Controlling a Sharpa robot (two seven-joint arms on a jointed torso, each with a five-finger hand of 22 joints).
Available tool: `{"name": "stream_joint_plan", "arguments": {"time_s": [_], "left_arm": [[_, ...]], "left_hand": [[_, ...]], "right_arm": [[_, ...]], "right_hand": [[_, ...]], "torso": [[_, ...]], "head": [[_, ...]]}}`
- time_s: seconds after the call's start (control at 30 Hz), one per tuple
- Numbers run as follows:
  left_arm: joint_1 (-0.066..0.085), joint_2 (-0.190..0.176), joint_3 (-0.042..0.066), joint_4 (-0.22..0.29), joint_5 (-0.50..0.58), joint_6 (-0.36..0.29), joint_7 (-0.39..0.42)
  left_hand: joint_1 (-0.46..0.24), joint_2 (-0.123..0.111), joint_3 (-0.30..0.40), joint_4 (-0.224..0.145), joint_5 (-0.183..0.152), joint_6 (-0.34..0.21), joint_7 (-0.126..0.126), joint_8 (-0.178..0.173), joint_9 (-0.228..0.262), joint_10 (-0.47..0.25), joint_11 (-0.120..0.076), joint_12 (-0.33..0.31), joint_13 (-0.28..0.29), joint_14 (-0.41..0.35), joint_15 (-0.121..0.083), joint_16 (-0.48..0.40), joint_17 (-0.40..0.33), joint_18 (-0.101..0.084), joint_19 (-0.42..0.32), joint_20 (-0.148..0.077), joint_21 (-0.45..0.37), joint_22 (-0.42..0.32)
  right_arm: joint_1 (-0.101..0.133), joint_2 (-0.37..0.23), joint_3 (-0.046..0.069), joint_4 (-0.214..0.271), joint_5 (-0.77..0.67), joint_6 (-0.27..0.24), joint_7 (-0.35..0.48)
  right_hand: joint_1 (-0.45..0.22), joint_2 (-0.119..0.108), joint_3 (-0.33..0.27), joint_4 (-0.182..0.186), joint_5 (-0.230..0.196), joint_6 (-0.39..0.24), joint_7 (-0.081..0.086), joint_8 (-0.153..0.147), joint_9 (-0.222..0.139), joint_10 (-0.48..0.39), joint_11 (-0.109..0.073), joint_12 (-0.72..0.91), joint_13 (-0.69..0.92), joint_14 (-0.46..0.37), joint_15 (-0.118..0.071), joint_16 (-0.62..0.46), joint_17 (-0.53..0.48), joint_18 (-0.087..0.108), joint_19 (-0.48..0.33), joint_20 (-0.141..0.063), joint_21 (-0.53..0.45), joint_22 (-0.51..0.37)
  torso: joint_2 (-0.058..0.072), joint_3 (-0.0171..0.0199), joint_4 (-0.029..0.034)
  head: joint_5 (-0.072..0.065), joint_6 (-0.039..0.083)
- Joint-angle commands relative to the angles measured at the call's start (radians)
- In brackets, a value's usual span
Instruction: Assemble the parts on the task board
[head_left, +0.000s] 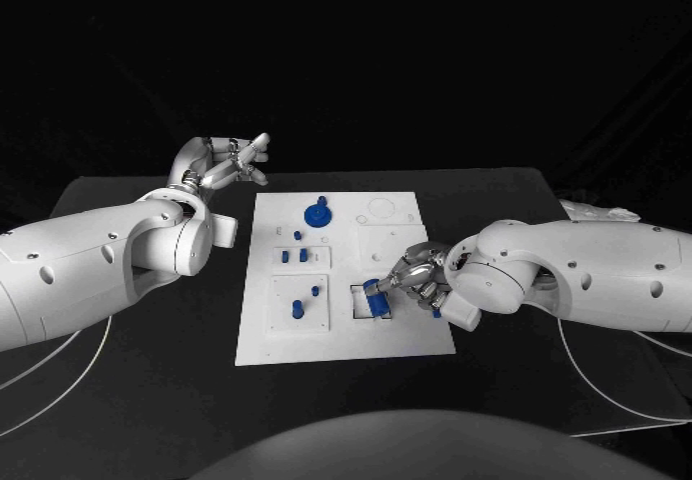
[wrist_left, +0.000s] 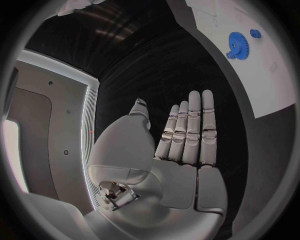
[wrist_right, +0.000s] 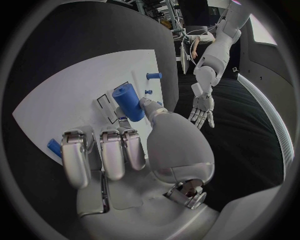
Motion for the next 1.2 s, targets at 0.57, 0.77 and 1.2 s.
{"name": "stream_joint_plan", "arguments": {"time_s": [0.57,0.77,1.2], "left_arm": [[0.001,0.005,0.001,0.004,-0.001,0.013,0.004],[0.001,0.005,0.001,0.003,-0.001,0.013,0.004],[0.001,0.004,0.001,0.005,-0.001,0.013,0.003]], "left_hand": [[0.000,0.009,-0.006,-0.001,0.007,-0.007,0.002,-0.005,0.002,-0.006,0.002,0.003,-0.001,0.004,-0.001,-0.001,-0.001,0.012,0.006,-0.002,-0.006,-0.001],[0.000,0.009,-0.006,-0.001,0.007,-0.007,0.002,-0.005,0.002,-0.006,0.002,0.003,-0.001,0.004,-0.001,-0.001,-0.001,0.012,0.006,-0.002,-0.006,-0.001],[0.001,0.010,-0.007,-0.001,0.007,-0.007,0.002,-0.005,0.002,-0.006,0.002,0.003,-0.001,0.004,-0.001,-0.001,-0.002,0.012,0.007,-0.002,-0.007,-0.002]], "right_arm": [[-0.003,0.025,0.000,-0.007,-0.055,0.019,-0.062],[-0.002,0.033,0.000,-0.009,-0.061,0.022,-0.069],[-0.002,0.044,0.000,-0.010,-0.072,0.022,-0.073]], "right_hand": [[-0.010,-0.001,-0.004,0.008,-0.012,0.075,-0.067,-0.007,-0.004,0.106,-0.004,0.004,0.263,0.104,-0.003,0.004,0.263,-0.006,0.105,0.000,0.005,0.263],[-0.019,-0.007,-0.012,0.013,-0.020,0.066,-0.062,-0.018,-0.011,0.106,-0.001,0.004,0.263,0.104,-0.002,0.004,0.263,-0.006,0.105,0.001,0.005,0.263],[-0.036,-0.020,-0.030,0.020,-0.043,0.048,-0.053,-0.031,-0.020,0.106,0.007,0.004,0.263,0.104,0.004,0.004,0.263,-0.006,0.105,0.005,0.005,0.263]], "torso": [[-0.001,-0.0002,-0.0004],[0.000,-0.0005,-0.0005],[-0.001,-0.0002,-0.0003]], "head": [[0.005,0.000],[0.003,0.000],[0.006,0.000]]}}
